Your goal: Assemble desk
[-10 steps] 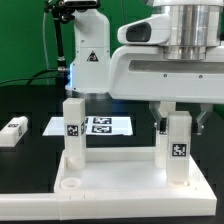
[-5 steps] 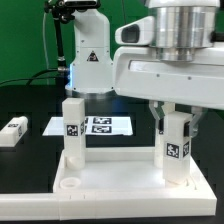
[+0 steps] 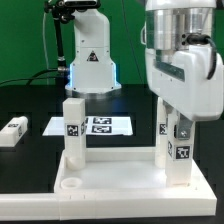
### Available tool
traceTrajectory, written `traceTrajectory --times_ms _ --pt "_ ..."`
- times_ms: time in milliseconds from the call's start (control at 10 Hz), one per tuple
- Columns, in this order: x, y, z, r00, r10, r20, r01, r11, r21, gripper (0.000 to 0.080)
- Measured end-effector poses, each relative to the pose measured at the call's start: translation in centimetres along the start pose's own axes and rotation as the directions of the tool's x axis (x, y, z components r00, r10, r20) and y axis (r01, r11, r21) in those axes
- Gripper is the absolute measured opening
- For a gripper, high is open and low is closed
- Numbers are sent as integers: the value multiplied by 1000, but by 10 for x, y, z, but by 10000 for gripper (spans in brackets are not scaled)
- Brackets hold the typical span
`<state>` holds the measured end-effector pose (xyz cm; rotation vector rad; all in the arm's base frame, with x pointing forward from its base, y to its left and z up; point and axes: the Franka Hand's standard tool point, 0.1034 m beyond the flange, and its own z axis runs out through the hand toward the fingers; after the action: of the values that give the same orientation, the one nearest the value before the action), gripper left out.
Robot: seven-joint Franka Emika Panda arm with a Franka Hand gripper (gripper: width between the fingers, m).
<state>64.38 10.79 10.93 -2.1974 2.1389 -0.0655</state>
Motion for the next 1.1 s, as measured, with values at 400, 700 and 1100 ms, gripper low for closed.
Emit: traceTrajectory --times_ms 400,700,1100 --pt "-6 1 0 954 299 -18 -299 954 8 292" --pt "-7 1 0 970 241 -18 -241 970 10 627" --pt "-40 6 1 997 -70 -18 71 997 28 649"
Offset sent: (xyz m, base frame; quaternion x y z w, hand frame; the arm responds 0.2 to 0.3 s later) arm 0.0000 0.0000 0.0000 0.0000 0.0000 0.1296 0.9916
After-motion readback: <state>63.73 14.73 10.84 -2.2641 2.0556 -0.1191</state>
